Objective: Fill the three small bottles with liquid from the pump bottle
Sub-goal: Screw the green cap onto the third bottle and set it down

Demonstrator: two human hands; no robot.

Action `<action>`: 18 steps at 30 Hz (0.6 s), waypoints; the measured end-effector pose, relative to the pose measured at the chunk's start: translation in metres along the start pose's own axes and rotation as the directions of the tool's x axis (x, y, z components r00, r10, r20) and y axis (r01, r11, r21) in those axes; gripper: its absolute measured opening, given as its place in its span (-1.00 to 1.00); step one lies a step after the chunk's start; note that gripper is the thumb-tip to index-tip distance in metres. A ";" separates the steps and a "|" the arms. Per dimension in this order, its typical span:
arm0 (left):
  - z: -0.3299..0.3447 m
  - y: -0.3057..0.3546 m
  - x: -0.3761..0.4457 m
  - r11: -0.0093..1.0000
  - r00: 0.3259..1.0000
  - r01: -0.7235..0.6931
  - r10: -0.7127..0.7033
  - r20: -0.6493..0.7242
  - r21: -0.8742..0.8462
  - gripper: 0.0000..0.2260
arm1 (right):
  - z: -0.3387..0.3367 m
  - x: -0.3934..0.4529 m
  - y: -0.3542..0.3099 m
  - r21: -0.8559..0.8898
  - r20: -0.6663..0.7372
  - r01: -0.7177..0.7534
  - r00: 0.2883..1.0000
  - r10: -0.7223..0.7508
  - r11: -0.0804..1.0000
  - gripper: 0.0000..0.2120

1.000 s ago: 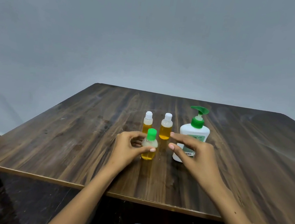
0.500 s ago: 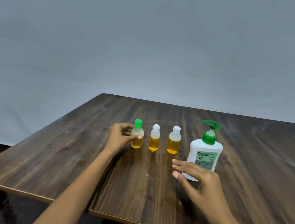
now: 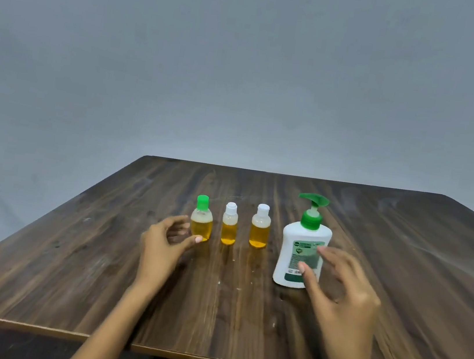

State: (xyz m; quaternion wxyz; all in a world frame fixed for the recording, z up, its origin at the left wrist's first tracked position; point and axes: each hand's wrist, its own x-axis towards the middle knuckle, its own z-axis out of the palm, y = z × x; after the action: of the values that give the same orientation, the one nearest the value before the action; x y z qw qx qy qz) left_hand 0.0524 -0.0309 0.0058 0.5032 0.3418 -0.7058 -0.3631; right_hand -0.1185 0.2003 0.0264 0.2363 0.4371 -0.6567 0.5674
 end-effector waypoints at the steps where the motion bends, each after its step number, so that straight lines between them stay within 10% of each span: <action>1: 0.003 0.005 -0.015 1.000 1.000 -0.019 0.019 -0.006 -0.009 -0.57 | 0.000 0.001 0.001 -0.037 -0.005 -0.046 0.999 0.046 0.998 -0.55; 8: 0.017 0.019 -0.060 0.986 0.984 -0.158 0.153 0.091 0.051 -0.66 | 0.031 0.010 0.002 -0.240 0.190 -0.247 0.936 0.295 0.939 0.03; 18: 0.015 0.018 -0.061 0.968 0.971 -0.234 0.227 0.077 0.090 -0.72 | 0.062 0.033 0.008 -0.371 0.078 -0.267 0.946 0.316 0.890 -0.09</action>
State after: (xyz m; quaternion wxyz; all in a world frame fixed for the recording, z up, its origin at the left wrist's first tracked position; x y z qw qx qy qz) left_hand 0.0517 0.0320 -0.0103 0.5007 0.2697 -0.7741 -0.2780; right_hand -0.1300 0.1309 0.0337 0.1782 0.3211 -0.8210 0.4372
